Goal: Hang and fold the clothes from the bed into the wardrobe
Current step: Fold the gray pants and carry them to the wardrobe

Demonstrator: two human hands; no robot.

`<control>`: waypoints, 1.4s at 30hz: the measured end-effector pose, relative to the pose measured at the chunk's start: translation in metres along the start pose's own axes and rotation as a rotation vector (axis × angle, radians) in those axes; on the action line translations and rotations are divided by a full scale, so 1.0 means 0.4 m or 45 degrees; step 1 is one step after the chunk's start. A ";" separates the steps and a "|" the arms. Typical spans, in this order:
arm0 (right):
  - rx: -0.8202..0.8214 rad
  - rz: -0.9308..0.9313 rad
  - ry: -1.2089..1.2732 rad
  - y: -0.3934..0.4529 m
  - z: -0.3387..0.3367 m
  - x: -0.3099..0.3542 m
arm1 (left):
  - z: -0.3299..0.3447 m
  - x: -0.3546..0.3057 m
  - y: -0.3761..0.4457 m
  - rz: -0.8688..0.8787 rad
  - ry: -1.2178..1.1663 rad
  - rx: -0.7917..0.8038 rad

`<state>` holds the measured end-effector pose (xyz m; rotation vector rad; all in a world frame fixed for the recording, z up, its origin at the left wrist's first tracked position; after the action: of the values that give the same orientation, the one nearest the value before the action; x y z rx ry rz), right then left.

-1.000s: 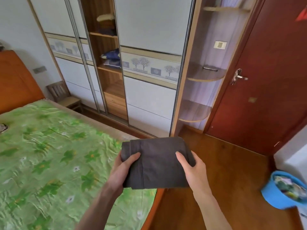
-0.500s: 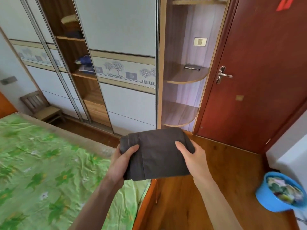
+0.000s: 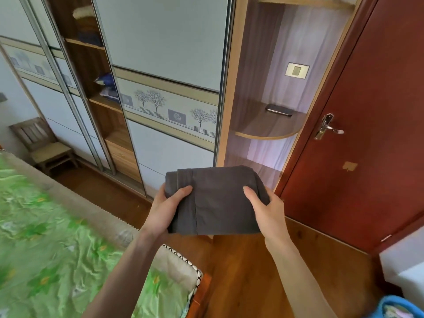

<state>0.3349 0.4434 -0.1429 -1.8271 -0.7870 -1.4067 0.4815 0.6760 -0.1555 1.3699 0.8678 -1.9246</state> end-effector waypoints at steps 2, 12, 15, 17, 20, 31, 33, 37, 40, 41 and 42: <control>0.010 -0.012 0.015 0.077 0.001 0.013 | -0.007 -0.017 0.072 0.008 0.028 0.002; 0.332 -0.097 0.027 0.380 0.147 0.102 | -0.126 -0.055 0.265 0.052 -0.017 -0.250; 0.447 -0.106 0.021 0.484 0.222 0.116 | -0.183 -0.065 0.308 0.078 -0.040 -0.377; 0.524 -0.102 0.033 0.558 0.272 0.126 | -0.218 -0.075 0.337 0.101 -0.052 -0.471; 0.645 -0.122 0.014 0.670 0.342 0.154 | -0.257 -0.091 0.380 0.121 -0.087 -0.619; 1.054 -0.147 -0.057 1.025 0.535 0.251 | -0.333 -0.122 0.567 0.114 -0.226 -1.008; 1.075 -0.150 -0.066 1.057 0.569 0.256 | -0.343 -0.124 0.576 0.120 -0.245 -1.077; 1.164 -0.172 -0.067 1.082 0.676 0.270 | -0.397 -0.141 0.546 0.145 -0.220 -1.264; 1.265 -0.233 -0.130 1.080 0.790 0.285 | -0.459 -0.157 0.510 0.159 -0.199 -1.424; 1.282 -0.254 -0.162 1.083 0.828 0.289 | -0.484 -0.159 0.500 0.158 -0.194 -1.467; 1.299 -0.269 -0.183 1.087 0.867 0.291 | -0.509 -0.163 0.494 0.160 -0.191 -1.503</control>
<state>0.9018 0.4805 -0.1587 -1.0514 -1.4595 -0.7234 0.7676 0.7274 -0.1751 0.5206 1.4395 -1.0109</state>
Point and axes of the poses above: each hand's wrist, its own y-axis towards the middle knuckle, its own z-axis out of the palm, x = y × z, the point moved 10 cm from there along y, towards the middle knuckle, and after that the axes turned 13 degrees about x, right-handed, at the moved point
